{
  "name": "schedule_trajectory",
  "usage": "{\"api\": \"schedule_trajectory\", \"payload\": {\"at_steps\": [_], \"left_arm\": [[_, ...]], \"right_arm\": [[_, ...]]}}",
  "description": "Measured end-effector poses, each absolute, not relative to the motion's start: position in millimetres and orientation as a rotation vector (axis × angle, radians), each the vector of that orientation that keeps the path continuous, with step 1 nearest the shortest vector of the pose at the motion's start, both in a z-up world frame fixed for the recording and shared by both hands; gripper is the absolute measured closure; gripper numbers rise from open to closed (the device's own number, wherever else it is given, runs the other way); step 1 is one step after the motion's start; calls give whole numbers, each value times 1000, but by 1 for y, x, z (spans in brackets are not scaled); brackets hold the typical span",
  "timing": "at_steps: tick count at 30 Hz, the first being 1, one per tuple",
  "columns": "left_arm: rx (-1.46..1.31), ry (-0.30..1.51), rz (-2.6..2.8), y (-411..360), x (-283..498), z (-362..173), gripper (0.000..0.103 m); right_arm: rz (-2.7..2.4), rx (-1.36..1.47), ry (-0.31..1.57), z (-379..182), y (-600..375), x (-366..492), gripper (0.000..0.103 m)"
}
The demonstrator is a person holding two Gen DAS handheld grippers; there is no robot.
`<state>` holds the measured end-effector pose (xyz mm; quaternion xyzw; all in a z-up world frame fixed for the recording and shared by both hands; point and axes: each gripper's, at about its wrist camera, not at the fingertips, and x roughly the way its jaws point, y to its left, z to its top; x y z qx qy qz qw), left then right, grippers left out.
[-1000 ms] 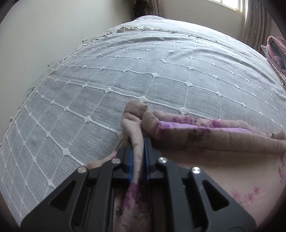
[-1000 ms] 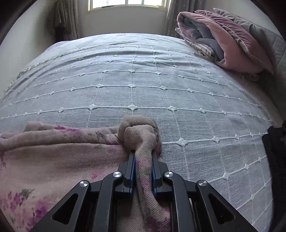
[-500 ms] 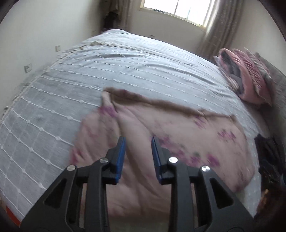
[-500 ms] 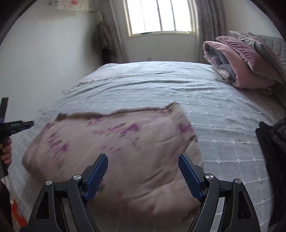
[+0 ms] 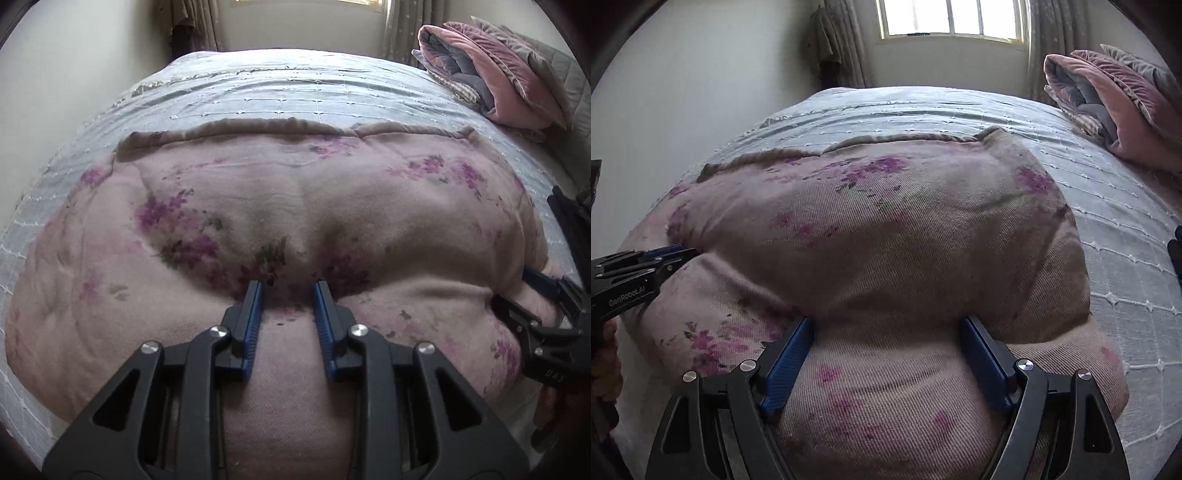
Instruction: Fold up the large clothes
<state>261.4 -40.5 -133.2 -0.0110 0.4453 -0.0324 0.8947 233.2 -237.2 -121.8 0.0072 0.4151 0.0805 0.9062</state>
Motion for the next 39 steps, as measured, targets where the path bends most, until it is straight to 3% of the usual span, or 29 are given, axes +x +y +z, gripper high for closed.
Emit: {"api": "schedule_trajectory", "payload": {"at_steps": [7,11,14,22,29,39], "left_arm": [[-70,867,-159,-51,240,-90,70],[-78,973,-144,-65,278,-114,68],[-61,952,-111,-69,287,-130,67],[1,979,-91,-75,296,-122,67],[45,1057,-31,-81,367,-123,59],[-22,1061,-36,-68,438,-157,56]], "right_arm": [[164,191,772,-83,-267,212,21],[99,246,789,-81,-291,203,21],[90,251,871,-104,-299,210,21],[74,248,876,-107,-297,218,21],[71,249,884,-106,-297,219,21],[61,240,890,-106,-296,221,21]]}}
